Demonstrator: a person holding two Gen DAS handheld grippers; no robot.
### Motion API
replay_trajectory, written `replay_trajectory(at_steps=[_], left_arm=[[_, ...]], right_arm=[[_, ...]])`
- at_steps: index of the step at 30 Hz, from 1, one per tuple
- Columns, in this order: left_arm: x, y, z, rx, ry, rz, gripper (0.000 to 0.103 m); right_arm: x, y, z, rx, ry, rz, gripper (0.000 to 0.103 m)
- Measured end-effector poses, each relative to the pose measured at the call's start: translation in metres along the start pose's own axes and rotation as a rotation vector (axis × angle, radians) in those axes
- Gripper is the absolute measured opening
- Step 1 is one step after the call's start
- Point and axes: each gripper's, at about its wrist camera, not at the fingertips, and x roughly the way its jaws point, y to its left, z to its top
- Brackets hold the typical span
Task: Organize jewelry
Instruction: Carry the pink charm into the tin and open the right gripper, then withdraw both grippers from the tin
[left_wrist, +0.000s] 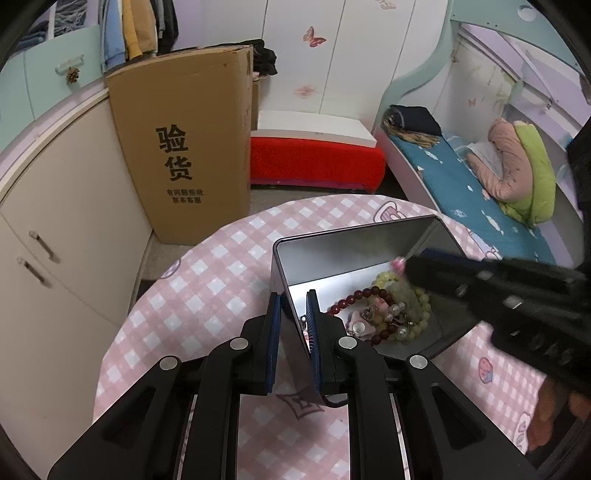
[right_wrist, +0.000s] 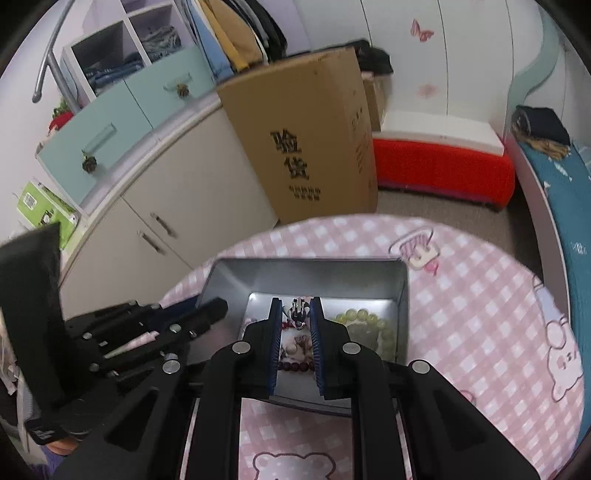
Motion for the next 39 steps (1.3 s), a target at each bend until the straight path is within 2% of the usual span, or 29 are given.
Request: replay_trajectory(at_steps=[11,25,27,31,33,34,35,37,38,39], left_arm=[[0.000,-0.002,-0.001,-0.002,-0.003,0.007,0.014],[-0.011,-0.003,-0.002,-0.019,-0.021,0.004,0.016],[-0.018,-0.005,-0.001,-0.007,-0.041,0.008,0.016],[-0.032,-0.011,-0.003,0.006,-0.065,-0.002,0.017],[-0.042,-0.015,-0.005,0.012,-0.080,-0.006,0.018],[-0.049,-0.017,-0.006,0.017,-0.090,-0.003,0.026],[-0.054,-0.018,-0.007,0.020,-0.099,0.003,0.040],[-0.071,-0.022,-0.010,0.023,-0.140,0.023,0.055],[-0.079,-0.023,-0.012,0.025,-0.160,0.022,0.059],[-0.090,-0.025,-0.015,0.026,-0.179,0.019,0.060]], right_arm=[[0.013,0.000,-0.002,0.011,0.062,-0.019,0.017],[-0.010,0.000,-0.005,0.021,0.007,-0.051,0.018],[-0.016,0.000,-0.008,0.026,-0.001,-0.055,0.026],[-0.034,0.004,-0.015,0.030,-0.033,-0.053,0.027],[-0.043,0.006,-0.019,0.028,-0.053,-0.060,0.040],[-0.051,0.008,-0.022,0.022,-0.072,-0.072,0.040],[-0.058,0.010,-0.025,0.018,-0.085,-0.080,0.040],[-0.074,0.014,-0.032,0.011,-0.116,-0.094,0.040],[-0.083,0.017,-0.035,0.007,-0.135,-0.101,0.044],[-0.091,0.019,-0.038,0.002,-0.154,-0.107,0.053]])
